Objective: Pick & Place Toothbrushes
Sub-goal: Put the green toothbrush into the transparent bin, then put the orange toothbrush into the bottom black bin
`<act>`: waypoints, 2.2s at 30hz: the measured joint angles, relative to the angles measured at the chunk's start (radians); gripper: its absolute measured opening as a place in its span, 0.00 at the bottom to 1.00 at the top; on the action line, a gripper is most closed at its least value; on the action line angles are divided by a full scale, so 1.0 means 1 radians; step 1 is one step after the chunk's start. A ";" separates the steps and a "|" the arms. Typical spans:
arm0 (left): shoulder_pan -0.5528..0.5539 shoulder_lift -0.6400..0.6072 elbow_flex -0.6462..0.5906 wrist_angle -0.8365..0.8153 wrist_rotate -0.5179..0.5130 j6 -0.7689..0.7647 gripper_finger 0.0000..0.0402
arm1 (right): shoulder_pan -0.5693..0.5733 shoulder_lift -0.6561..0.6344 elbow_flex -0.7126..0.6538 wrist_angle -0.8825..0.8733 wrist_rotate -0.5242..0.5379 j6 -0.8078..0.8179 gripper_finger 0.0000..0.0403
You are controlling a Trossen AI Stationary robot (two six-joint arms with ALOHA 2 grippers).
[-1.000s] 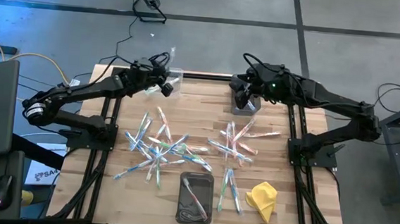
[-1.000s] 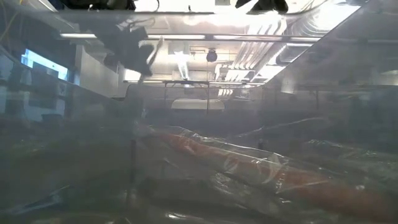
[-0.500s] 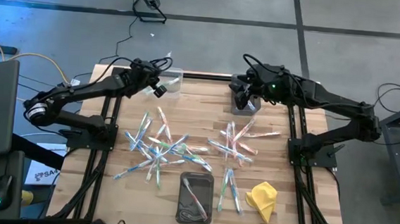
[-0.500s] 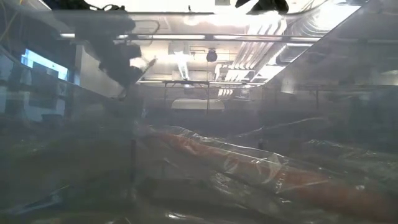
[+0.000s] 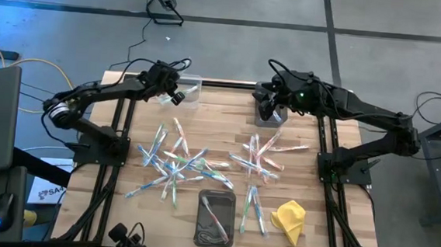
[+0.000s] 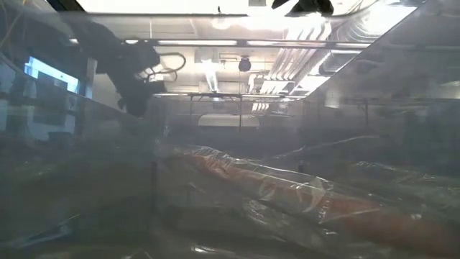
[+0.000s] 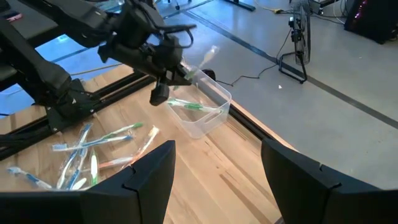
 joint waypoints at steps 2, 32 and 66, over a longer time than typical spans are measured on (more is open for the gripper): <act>0.005 0.032 0.000 0.006 0.001 0.000 0.07 | 0.000 0.000 0.000 0.000 0.000 0.000 0.57; 0.003 0.128 0.000 0.023 -0.017 -0.042 0.35 | 0.000 0.000 0.000 0.004 0.000 0.000 0.57; -0.275 0.119 0.210 -0.094 0.091 -0.189 0.12 | 0.000 0.000 0.000 0.003 0.000 -0.008 0.57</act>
